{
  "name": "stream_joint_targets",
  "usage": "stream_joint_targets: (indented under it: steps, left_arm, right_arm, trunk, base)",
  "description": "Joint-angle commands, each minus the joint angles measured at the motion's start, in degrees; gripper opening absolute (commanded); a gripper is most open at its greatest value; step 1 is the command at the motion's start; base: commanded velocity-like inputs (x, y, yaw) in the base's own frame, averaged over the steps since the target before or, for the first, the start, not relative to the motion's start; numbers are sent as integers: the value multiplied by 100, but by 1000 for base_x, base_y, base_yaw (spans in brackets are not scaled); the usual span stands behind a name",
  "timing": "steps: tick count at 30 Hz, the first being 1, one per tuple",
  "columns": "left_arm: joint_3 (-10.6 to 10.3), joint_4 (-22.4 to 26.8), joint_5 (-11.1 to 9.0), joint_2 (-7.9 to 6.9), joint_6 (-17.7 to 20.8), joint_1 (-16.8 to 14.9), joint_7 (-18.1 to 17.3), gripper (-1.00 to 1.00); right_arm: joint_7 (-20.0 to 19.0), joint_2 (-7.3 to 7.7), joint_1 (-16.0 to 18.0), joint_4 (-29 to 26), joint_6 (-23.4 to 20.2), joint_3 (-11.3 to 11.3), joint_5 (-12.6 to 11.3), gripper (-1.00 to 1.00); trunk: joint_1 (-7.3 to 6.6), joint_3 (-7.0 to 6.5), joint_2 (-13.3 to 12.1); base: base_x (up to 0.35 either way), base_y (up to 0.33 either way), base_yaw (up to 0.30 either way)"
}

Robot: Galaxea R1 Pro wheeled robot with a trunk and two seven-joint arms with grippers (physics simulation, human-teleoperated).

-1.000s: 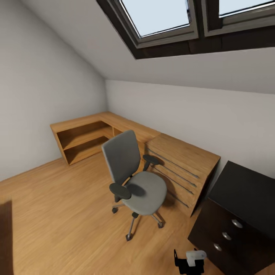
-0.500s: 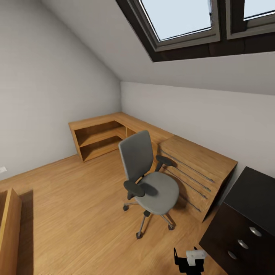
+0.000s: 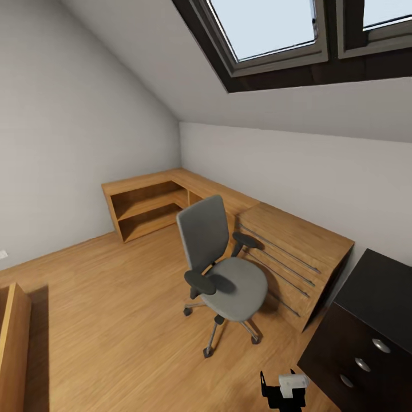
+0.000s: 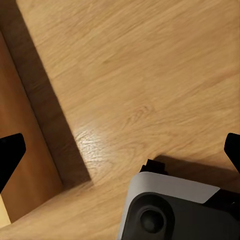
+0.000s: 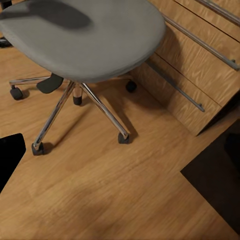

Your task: In the bedroom, organize the workspace by keeping the computer under the desk, ensuring the monitor is on the desk, placing the keyboard on the desk next to the monitor, placing the mouse on the desk next to the keyboard, moving the folder from the swivel chair onto the desk next to the mouse, stacking the notebook on top of the folder with the pen on top of the notebook, and positioning the swivel chair next to the desk.

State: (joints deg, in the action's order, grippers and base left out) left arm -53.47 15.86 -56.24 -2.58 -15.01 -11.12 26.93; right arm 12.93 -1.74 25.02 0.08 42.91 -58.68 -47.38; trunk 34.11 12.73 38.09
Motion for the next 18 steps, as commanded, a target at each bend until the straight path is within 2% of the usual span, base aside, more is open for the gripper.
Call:
stream_joint_targets:
  steps: [1,6,18]
  left_arm:
    - [-49,13,-54,-6,-20,-4,31,100]
    - [-49,13,-54,-6,-20,-4,33,100]
    - [-68,13,-30,5,-28,-4,35,100]
  right_arm:
    - [52,-2,3,1,1,-48,0,100]
    - [52,-2,3,4,-2,-47,-2,100]
    - [52,-24,3,12,7,-88,23,100]
  trunk:
    - [1,9,7]
    - [1,9,7]
    - [1,9,7]
  base:
    - [0,0,-7]
    - [0,0,-2]
    - [0,0,270]
